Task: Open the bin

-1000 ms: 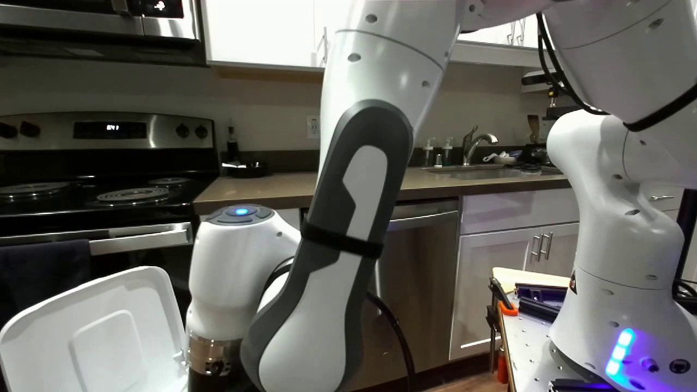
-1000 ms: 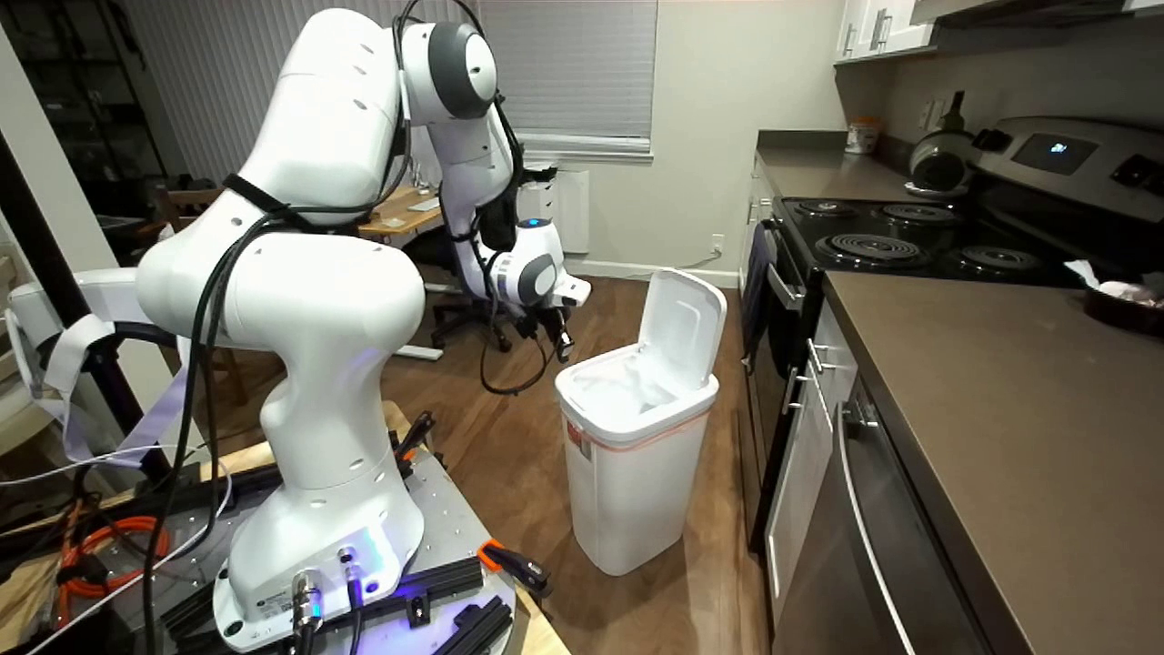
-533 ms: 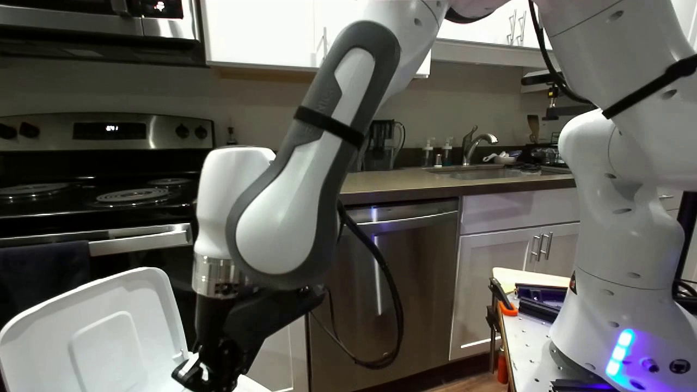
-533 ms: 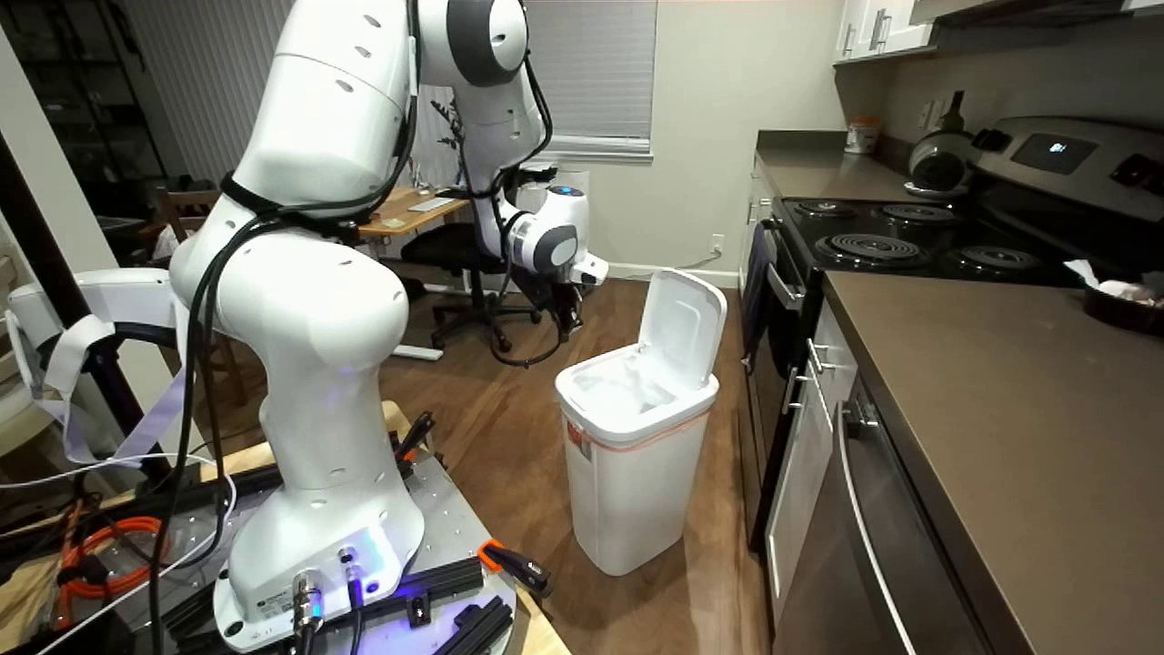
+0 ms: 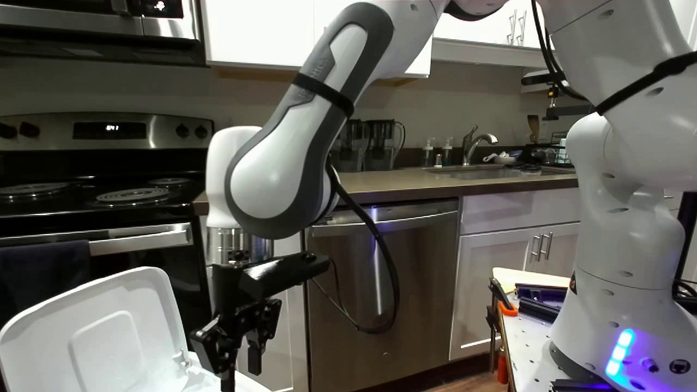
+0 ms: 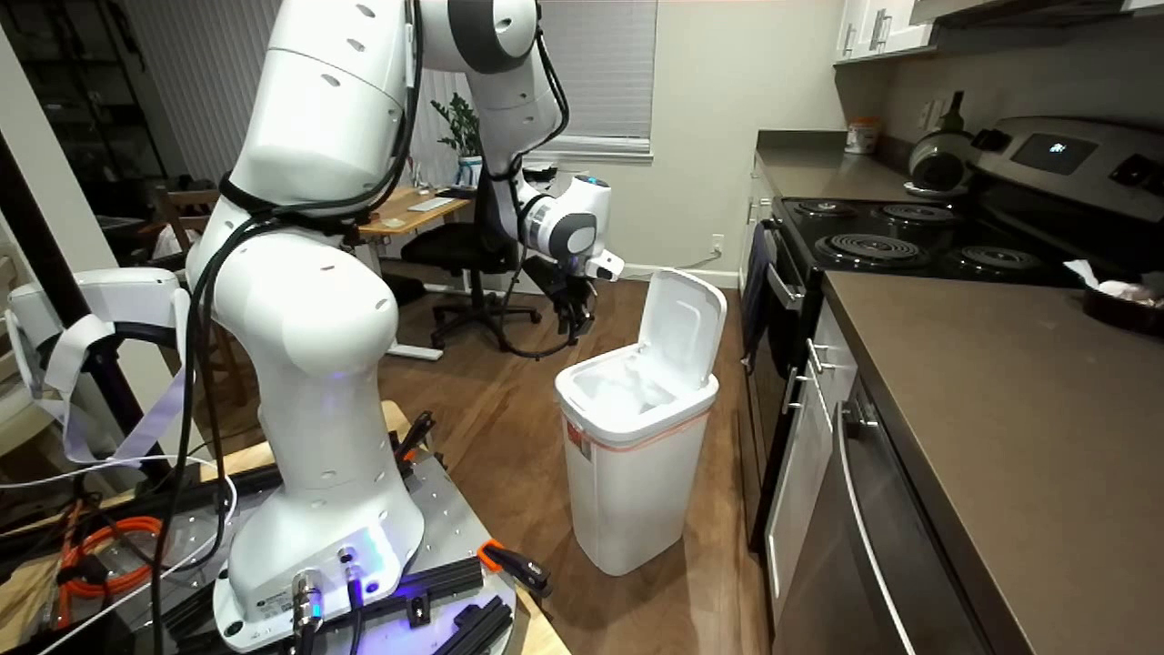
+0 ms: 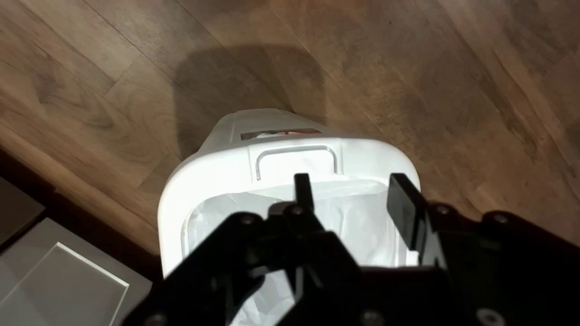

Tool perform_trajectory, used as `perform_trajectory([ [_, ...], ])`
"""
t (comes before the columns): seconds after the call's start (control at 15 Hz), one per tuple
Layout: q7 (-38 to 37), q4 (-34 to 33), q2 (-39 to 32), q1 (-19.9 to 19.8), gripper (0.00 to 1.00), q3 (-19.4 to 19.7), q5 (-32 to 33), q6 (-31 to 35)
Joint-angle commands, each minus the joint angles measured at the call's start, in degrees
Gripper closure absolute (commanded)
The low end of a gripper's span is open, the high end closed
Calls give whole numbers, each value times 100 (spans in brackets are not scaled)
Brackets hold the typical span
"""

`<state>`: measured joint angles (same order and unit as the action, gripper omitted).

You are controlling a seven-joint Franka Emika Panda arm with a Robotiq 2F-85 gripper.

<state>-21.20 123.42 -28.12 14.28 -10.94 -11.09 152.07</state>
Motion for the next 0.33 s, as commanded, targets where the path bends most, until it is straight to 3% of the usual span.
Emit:
perform_trajectory([
  [0.0, 262, 108, 177, -131, 22, -86, -228, -252],
  [0.2, 252, 59, 123, -145, 2, -36, -188, -423],
  [0.27, 48, -7, 13, 20, 20, 67, -62, -213],
])
